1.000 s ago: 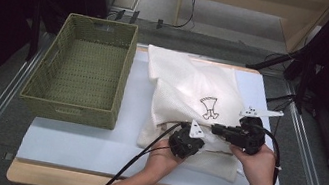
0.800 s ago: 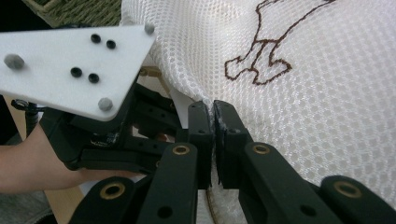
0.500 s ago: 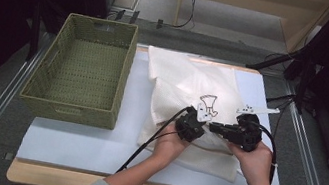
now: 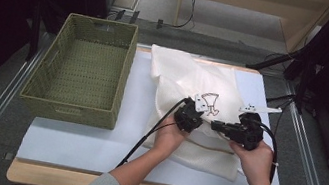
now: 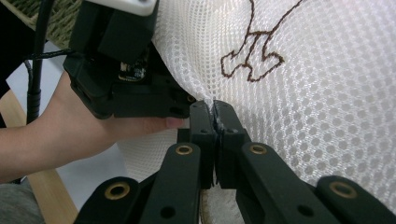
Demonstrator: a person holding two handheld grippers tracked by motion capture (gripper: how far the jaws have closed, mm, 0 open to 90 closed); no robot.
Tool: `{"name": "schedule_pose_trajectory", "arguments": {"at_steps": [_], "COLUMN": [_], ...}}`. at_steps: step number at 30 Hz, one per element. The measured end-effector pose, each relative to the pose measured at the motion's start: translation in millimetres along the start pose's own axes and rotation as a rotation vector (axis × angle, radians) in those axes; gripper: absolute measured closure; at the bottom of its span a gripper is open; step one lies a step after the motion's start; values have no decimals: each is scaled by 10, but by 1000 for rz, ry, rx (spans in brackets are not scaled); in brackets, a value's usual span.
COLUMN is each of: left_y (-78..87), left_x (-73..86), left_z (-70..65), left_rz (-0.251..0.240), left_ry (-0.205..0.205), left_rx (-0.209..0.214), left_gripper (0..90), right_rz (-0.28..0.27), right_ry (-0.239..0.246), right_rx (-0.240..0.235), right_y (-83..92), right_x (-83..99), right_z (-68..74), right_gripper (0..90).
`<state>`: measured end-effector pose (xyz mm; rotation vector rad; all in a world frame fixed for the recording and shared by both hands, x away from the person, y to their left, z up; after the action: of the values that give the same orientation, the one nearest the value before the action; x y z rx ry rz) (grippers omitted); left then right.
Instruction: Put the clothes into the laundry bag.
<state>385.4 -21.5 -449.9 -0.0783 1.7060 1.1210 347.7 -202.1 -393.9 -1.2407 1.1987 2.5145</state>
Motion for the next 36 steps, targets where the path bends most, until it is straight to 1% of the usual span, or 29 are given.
{"name": "schedule_pose_trajectory", "arguments": {"at_steps": [2, 4, 6, 8, 9, 10, 11, 12, 13, 14, 17, 21, 22, 23, 25, 26, 28, 30, 31, 32, 33, 36], "left_y": [-49, -40, 12, 75, 104, 137, 180, 225, 284, 334, 472, 622, 655, 683, 743, 764, 778, 751, 727, 699, 664, 556], "left_x": [29, 42, 43, 45, 49, 53, 62, 74, 86, 96, 118, 188, 212, 238, 298, 334, 419, 498, 522, 539, 553, 566], "left_z": [45, 42, 38, 35, 38, 39, 35, 29, 28, 22, 18, 25, 26, 27, 24, 26, 26, 33, 40, 45, 46, 39], "left_rz": [27, 43, 49, 43, 51, 64, 65, 62, 68, 59, 54, 47, 48, 47, 54, 61, 70, 78, 86, 90, 93, 106], "left_ry": [15, 3, 14, 13, 13, 10, 4, 1, -18, -25, -30, 1, 3, 12, 10, 12, 25, 33, 43, 50, 52, 54], "left_rx": [17, 31, 64, 93, 111, 121, 128, 134, 134, 135, 147, 171, 175, 187, 188, 195, 199, 188, 190, 184, 186, 173], "left_gripper": [900, 900, 900, 900, 900, 897, 890, 888, 884, 885, 890, 900, 900, 900, 900, 900, 900, 900, 900, 900, 900, 900], "right_rz": [16, 25, 23, 27, 29, 31, 34, 33, 33, 31, 32, 30, 30, 31, 32, 31, 30, 31, 31, 30, 27, 25], "right_ry": [-3, -6, -2, -5, -5, -5, -4, -1, -1, -2, -6, -5, -5, -6, -5, -6, -7, -7, -8, -6, -3, -6], "right_rx": [4, 6, 4, 2, 2, 2, 3, 4, 5, 4, 4, 5, 4, 3, 4, 4, 4, 3, 4, 6, 5, 5], "right_y": [-41, -62, -54, -51, -56, -63, -66, -68, -66, -63, -62, -51, -51, -52, -52, -51, -53, -56, -55, -57, -59, -59], "right_x": [9, 14, 19, 26, 29, 30, 30, 30, 29, 30, 30, 30, 30, 30, 30, 30, 30, 28, 26, 24, 20, 14], "right_z": [-14, -31, -46, -55, -57, -57, -53, -51, -48, -48, -55, -48, -49, -50, -51, -50, -49, -48, -45, -42, -39, -26], "right_gripper": [895, 894, 894, 893, 893, 892, 892, 892, 892, 892, 892, 891, 892, 891, 891, 891, 891, 891, 891, 891, 891, 890]}}
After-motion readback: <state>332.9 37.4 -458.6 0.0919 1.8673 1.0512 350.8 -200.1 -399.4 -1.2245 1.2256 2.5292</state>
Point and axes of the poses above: each handheld gripper's, and its own axes: y roughly backward along the jaws, x roughly out of its underside, z roughly to its left, the point moved 1 cm from there along -y, roughly forward along the jaws
